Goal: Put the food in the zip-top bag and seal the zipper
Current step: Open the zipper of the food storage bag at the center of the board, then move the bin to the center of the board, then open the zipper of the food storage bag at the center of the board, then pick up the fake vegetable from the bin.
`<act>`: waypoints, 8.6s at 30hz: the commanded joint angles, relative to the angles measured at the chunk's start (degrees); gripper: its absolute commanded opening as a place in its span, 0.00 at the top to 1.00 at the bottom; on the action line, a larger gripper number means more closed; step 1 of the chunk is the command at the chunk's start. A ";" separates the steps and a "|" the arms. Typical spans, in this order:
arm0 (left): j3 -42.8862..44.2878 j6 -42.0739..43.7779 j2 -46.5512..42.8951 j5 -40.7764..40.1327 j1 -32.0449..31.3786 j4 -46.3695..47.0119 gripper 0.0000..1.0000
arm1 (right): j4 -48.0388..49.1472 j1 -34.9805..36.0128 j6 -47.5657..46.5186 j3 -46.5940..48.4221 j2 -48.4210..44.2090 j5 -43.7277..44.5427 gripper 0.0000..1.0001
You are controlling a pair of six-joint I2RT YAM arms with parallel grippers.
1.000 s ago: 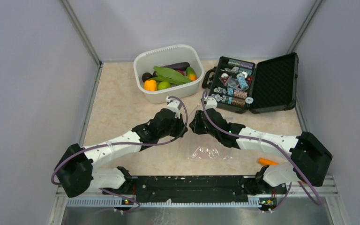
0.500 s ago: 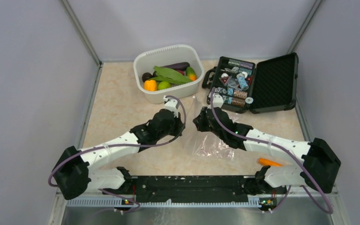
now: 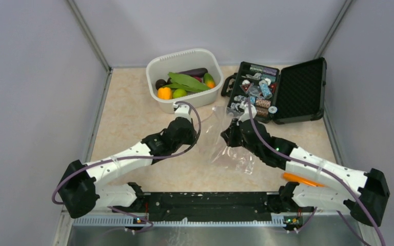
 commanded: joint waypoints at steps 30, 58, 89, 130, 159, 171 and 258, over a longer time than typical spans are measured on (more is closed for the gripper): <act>29.53 25.99 17.96 35.15 25.58 6.29 0.01 | -4.97 -0.28 2.92 -0.67 -4.30 11.02 1.00; 30.73 33.21 31.83 71.15 28.87 -11.13 0.02 | -12.11 -1.38 1.32 -0.69 -9.89 18.82 1.00; 20.43 16.17 7.96 52.33 12.39 2.12 0.09 | -15.70 -3.63 1.35 -1.13 -12.10 16.27 1.00; 28.58 15.98 17.81 24.38 -6.18 -2.82 0.61 | -13.05 -3.66 4.81 -0.23 -21.05 12.75 1.00; 29.96 13.30 18.86 13.51 -6.09 -5.23 0.91 | -42.70 -3.66 1.30 19.27 -15.79 13.36 1.00; 30.02 15.26 18.16 21.72 -5.92 -3.33 0.45 | -37.13 -3.66 1.73 18.38 -10.25 13.55 1.00; 30.74 -3.68 29.81 34.09 25.20 -6.65 0.01 | -33.75 -3.74 -0.36 18.46 -3.43 14.22 1.00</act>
